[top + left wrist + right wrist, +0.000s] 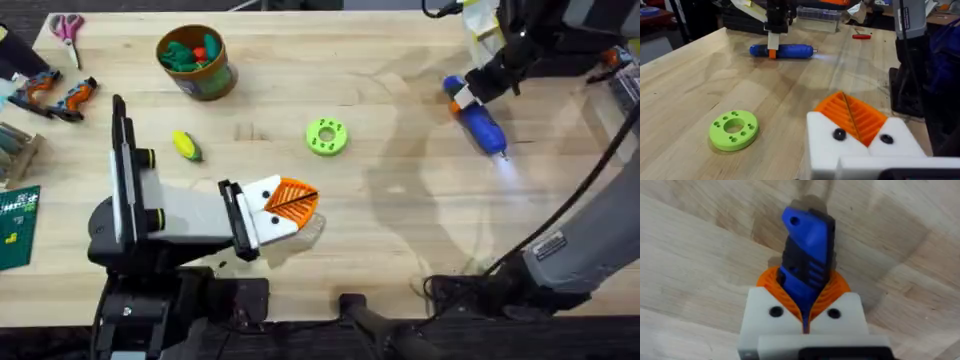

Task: Pick up the gripper from the table and insert it into the empty holder that is missing its gripper. Then pick up a screw, insert it into the mounting hole, and use the screwdriver to tighten it. Finally, clean up the table by picking up the vegetable and placing it into the bucket.

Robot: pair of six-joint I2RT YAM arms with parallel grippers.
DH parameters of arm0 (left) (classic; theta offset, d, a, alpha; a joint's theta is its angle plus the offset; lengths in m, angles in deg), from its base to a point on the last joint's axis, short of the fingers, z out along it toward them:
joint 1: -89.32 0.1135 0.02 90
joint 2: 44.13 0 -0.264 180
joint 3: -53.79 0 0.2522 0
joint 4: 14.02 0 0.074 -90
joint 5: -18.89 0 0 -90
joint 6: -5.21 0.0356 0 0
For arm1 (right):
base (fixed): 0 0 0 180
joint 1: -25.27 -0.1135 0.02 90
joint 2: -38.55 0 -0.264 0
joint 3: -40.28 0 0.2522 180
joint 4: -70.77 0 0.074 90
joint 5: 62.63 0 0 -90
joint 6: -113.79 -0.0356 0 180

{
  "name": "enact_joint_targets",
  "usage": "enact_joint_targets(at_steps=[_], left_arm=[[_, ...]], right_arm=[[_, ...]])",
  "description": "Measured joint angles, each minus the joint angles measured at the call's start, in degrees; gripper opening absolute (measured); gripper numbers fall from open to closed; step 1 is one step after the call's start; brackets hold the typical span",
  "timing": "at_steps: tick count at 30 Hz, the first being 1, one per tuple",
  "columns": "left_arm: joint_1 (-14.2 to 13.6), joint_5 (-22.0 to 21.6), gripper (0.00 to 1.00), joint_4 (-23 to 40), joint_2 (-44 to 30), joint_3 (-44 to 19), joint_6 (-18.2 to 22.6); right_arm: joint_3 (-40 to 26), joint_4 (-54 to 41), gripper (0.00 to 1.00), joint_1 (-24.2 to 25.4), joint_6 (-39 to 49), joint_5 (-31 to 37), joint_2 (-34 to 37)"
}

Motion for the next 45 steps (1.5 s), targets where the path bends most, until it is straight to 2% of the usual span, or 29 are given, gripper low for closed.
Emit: enact_joint_targets(at_steps=[7, 13, 15, 16, 22, 26, 30, 35, 40, 45], left_arm=[[0.0, 0.0, 0.006, 0.0, 0.0, 0.0, 0.0], [0.0, 0.0, 0.006, 0.0, 0.0, 0.0, 0.0], [0.0, 0.0, 0.006, 0.0, 0.0, 0.0, 0.0], [0.0, 0.0, 0.006, 0.0, 0.0, 0.0, 0.0], [0.0, 0.0, 0.006, 0.0, 0.0, 0.0, 0.0], [0.0, 0.0, 0.006, 0.0, 0.0, 0.0, 0.0], [0.0, 0.0, 0.006, 0.0, 0.0, 0.0, 0.0], [0.0, 0.0, 0.006, 0.0, 0.0, 0.0, 0.0], [0.0, 0.0, 0.006, 0.0, 0.0, 0.0, 0.0], [0.0, 0.0, 0.006, 0.0, 0.0, 0.0, 0.0]], right_arm=[[-0.2, -5.8, 0.026, 0.0, -2.6, 0.1, -0.8], [-4.0, -12.7, 0.026, 0.0, -7.7, 0.1, -5.8], [-5.3, -14.5, 0.026, 0.0, -9.3, 0.0, -9.3], [-6.2, -18.5, 0.026, 0.0, -10.9, -1.6, -15.6], [-6.0, -24.7, 0.026, 0.0, -13.4, -5.6, -26.5], [-1.2, -23.3, 0.026, 0.0, -15.5, -7.1, -33.8], [8.3, -19.5, 0.026, 0.0, -18.3, -7.5, -40.9], [21.1, -6.6, 0.026, 0.0, -23.5, -10.2, -50.2], [29.5, 8.3, 0.026, -1.3, -30.3, -18.4, -57.5], [31.7, 20.2, 0.026, -6.5, -33.7, -29.9, -57.8]])
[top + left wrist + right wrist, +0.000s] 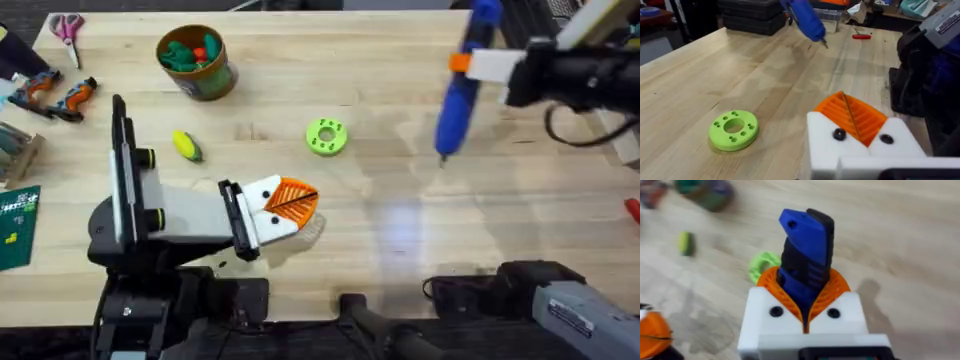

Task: Pick up the gripper from the table and insert it into the empty holder that is missing its gripper. Then pick up a screw, insert it into the mounting hole, and use the screwdriver to tighten it. Finally, clean up the table by picking up the vegetable and placing it into the bucket.

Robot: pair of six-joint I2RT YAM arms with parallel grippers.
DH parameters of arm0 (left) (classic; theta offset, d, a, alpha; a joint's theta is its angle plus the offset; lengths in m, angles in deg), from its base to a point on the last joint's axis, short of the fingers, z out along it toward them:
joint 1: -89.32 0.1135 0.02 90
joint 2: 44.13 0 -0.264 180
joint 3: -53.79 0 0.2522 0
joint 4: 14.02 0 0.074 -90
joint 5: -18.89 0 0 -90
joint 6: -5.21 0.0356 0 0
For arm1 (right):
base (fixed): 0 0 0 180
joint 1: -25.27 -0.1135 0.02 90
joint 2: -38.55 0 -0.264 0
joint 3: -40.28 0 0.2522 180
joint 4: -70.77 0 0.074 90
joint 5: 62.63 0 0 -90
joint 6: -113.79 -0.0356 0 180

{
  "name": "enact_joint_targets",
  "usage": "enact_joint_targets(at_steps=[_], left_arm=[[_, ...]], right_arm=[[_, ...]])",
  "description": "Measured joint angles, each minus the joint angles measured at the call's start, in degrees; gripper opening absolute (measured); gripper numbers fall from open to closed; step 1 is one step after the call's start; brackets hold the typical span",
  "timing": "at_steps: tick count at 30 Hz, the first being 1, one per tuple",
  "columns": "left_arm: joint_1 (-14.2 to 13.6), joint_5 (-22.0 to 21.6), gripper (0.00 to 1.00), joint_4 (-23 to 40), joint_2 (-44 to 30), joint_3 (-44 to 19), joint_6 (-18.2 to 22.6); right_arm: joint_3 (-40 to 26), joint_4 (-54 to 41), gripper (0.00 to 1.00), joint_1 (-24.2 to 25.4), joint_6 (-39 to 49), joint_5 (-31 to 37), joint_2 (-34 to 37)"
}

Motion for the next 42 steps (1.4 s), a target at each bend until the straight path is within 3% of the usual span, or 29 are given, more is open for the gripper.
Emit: enact_joint_targets(at_steps=[6, 15, 29, 37, 42], left_arm=[[0.0, 0.0, 0.006, 0.0, 0.0, 0.0, 0.0], [0.0, 0.0, 0.006, 0.0, 0.0, 0.0, 0.0], [0.0, 0.0, 0.006, 0.0, 0.0, 0.0, 0.0], [0.0, 0.0, 0.006, 0.0, 0.0, 0.0, 0.0], [0.0, 0.0, 0.006, 0.0, 0.0, 0.0, 0.0]], right_arm=[[0.2, 18.5, 0.026, -9.2, -1.2, -10.3, 3.0], [0.2, 31.2, 0.026, -21.9, -3.0, -15.6, 4.3], [0.3, 46.5, 0.026, -37.7, -8.1, -16.0, 4.5], [0.8, 47.1, 0.026, -47.6, -6.8, -12.7, 6.2], [3.2, 54.9, 0.026, -51.0, -5.8, -8.5, 6.2]])
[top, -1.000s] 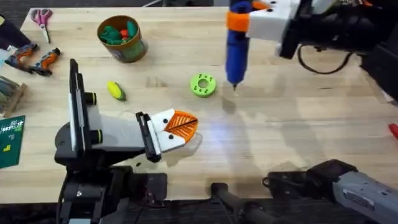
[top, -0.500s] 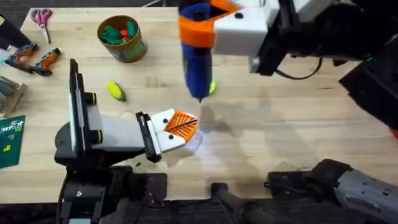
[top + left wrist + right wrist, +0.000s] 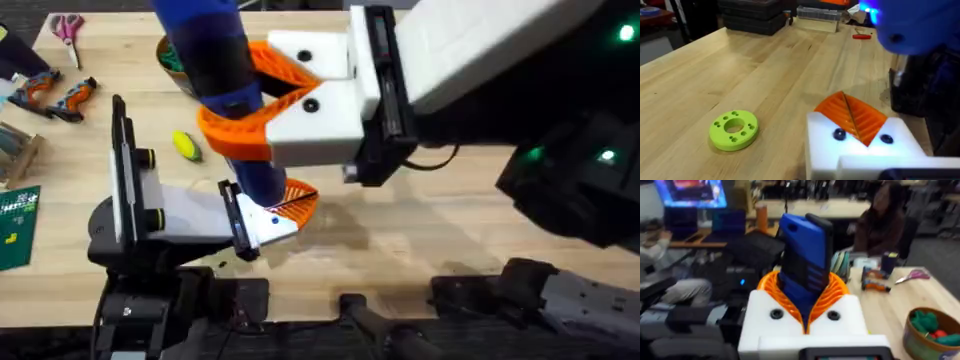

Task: Pick up the gripper from the table and insert it into the empty holder that is missing its gripper. Then pick up a screw, insert it into the mounting hole, and use the screwdriver to tighten it. Finally, clean up the table by picking up the vegetable and placing it into the bucket.

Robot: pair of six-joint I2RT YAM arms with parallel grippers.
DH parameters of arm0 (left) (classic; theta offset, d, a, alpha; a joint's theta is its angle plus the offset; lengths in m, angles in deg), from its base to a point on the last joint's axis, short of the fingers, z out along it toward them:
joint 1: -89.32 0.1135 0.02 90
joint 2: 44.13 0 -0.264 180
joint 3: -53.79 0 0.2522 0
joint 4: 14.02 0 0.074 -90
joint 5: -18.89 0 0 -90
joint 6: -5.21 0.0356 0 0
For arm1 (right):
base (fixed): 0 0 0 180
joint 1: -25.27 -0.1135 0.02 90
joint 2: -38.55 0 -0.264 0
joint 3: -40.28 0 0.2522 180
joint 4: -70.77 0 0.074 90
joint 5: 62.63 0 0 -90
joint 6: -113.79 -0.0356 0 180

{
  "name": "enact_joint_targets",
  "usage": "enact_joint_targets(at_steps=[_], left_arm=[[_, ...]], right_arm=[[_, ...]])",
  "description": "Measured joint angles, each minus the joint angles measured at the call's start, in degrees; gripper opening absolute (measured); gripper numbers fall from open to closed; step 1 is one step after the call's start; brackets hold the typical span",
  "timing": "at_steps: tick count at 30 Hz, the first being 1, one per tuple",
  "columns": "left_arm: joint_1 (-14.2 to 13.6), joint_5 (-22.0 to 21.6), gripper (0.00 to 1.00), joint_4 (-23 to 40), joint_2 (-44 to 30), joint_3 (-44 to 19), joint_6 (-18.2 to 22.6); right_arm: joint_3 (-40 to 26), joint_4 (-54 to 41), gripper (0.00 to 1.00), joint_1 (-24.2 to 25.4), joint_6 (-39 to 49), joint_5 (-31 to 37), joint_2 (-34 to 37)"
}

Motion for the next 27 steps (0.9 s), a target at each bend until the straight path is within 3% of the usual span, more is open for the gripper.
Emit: enact_joint_targets(at_steps=[7, 16, 27], left_arm=[[0.0, 0.0, 0.006, 0.0, 0.0, 0.0, 0.0], [0.0, 0.0, 0.006, 0.0, 0.0, 0.0, 0.0], [0.0, 0.0, 0.006, 0.0, 0.0, 0.0, 0.0]], right_arm=[[1.8, 4.2, 0.026, -0.7, 1.6, 4.0, 1.2], [2.0, 5.2, 0.026, -1.8, 8.2, 3.3, 5.5], [2.1, 7.0, 0.026, -1.8, 8.7, 3.3, 5.5]])
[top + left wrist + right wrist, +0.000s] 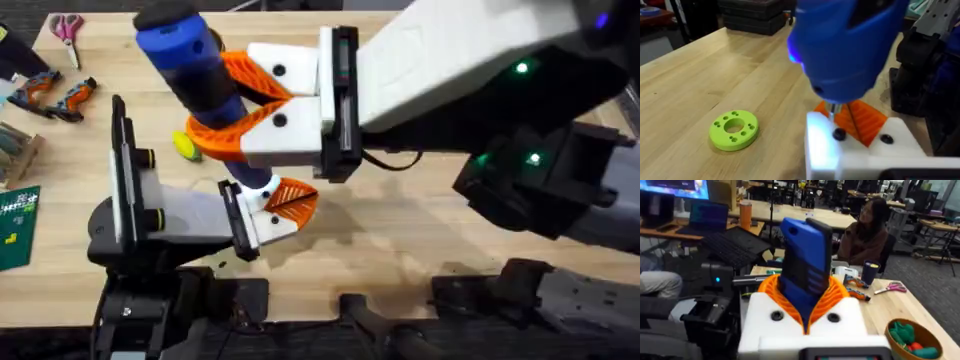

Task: Pick up the gripper from the table and insert it into the empty holder that is missing its gripper. Then pick up a screw, insert it into the mounting hole, and use the screwdriver to tighten it. Finally, clean up the table by picking up the vegetable and placing it into the bucket.

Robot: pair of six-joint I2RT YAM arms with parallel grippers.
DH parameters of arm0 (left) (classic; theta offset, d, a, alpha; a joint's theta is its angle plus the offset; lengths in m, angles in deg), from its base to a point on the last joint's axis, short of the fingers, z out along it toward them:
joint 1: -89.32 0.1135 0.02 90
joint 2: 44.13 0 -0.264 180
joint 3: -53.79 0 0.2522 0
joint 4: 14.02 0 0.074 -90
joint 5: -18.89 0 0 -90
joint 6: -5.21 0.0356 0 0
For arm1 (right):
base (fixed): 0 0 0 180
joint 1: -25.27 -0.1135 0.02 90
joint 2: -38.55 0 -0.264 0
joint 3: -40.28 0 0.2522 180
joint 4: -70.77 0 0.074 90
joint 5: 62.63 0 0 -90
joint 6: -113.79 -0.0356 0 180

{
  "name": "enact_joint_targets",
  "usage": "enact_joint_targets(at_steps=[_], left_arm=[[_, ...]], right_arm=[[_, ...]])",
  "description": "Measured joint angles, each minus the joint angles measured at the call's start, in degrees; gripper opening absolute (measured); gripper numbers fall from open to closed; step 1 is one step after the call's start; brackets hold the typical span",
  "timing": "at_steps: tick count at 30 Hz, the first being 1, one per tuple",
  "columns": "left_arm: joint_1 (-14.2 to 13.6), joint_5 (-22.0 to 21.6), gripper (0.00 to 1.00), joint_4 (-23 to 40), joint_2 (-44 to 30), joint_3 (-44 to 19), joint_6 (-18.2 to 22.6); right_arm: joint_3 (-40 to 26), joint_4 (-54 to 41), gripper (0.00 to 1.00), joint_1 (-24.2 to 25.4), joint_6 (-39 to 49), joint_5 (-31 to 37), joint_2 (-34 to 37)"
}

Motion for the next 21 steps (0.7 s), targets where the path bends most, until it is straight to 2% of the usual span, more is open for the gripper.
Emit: enact_joint_targets(at_steps=[21], left_arm=[[0.0, 0.0, 0.006, 0.0, 0.0, 0.0, 0.0]], right_arm=[[0.0, -0.8, 0.026, 0.0, -1.9, -0.2, 0.0]])
